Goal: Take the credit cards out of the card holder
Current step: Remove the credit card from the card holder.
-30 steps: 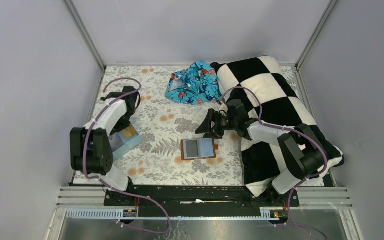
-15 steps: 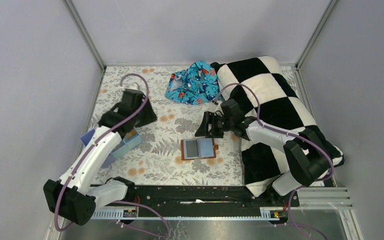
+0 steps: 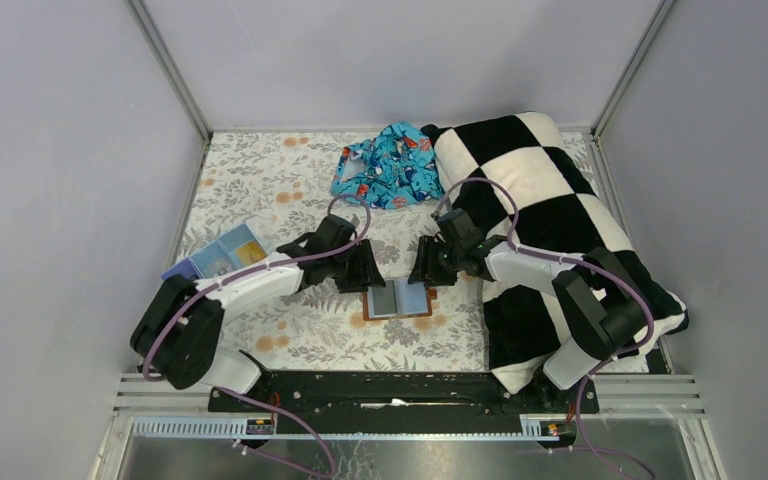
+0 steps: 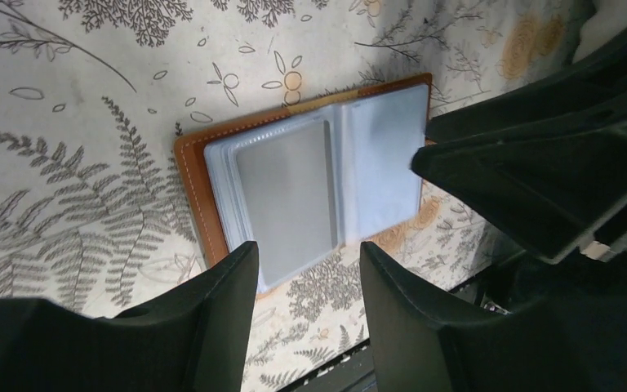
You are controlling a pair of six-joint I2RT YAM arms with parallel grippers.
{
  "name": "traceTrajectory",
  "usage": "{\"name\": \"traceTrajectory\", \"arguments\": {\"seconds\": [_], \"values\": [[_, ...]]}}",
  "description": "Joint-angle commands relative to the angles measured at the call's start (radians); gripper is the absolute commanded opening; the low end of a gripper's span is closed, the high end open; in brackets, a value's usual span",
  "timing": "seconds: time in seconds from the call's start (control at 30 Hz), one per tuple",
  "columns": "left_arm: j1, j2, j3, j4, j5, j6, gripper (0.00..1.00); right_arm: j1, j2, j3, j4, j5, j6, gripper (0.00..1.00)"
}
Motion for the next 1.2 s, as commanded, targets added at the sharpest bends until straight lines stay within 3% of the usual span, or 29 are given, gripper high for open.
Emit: {"name": "traceTrajectory", "arguments": {"seconds": [0.0,0.33,0.57,0.8,1.17], "values": [[-0.017,0.073,0.03,0.115,0.018,-0.023,0.53,-0.021,0.002,-0.031,0.033,0.01,0.026,0.52],[-0.049,0.185,0.099,0.004,-0.088,-0.009,0.53,-0.022,0.015,-0.053,0.048,0.013,0.022,0.54],[-0.065,0.193,0.076,0.093,-0.012,-0.019,0.5,-0.021,0.027,-0.063,0.081,-0.002,0.031,0.54],[-0.066,0.128,0.076,0.145,0.019,-0.045,0.4,-0.022,0.025,-0.075,0.092,-0.014,0.044,0.54],[-0.066,0.139,0.075,0.216,0.121,-0.06,0.37,-0.022,0.011,-0.082,0.089,-0.013,0.047,0.54]]}}
